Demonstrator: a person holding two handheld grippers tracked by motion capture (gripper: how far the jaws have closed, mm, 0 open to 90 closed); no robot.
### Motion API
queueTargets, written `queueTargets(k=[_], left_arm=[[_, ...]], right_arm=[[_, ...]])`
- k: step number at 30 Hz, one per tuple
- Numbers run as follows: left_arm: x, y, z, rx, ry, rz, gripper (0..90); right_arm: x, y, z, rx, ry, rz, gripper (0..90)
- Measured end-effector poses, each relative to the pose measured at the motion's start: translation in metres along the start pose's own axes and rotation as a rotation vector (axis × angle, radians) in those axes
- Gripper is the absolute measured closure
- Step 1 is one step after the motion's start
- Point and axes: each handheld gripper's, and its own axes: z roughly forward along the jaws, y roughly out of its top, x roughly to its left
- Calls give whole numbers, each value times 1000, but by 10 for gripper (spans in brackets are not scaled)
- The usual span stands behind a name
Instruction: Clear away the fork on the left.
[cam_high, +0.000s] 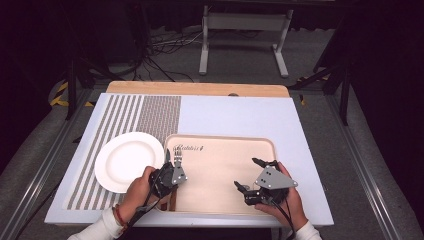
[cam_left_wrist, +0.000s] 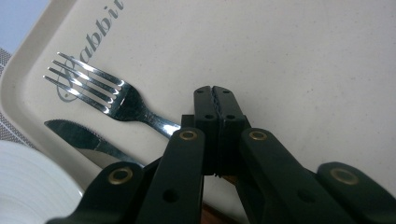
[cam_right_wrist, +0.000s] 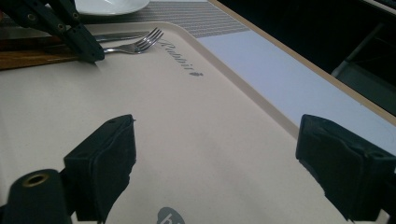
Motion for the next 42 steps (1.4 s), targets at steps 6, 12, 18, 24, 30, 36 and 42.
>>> queueTargets(k=[6, 12, 18, 24, 30, 36, 42], left_arm=[[2, -3, -2, -13, -13, -1, 898], [6, -6, -13, -115, -19, 26, 877], [13, -8, -23, -162, -1, 2, 873], [20, -12, -29, -196, 17, -15, 843], [26, -16, -40, -232, 29, -21, 803], [32, -22, -49, -288, 24, -24, 746], [36, -26, -53, -313, 36, -26, 690]], right_arm=[[0, 0, 0, -5, -2, -1, 132], [0, 0, -1, -8, -7, 3, 131], [0, 1, -1, -9, -7, 2, 131], [-1, 0, -2, -12, -12, 5, 132], [0, 2, -2, -17, -14, 4, 132], [-1, 1, -3, -22, -18, 10, 132], [0, 2, -2, -25, -19, 6, 131]])
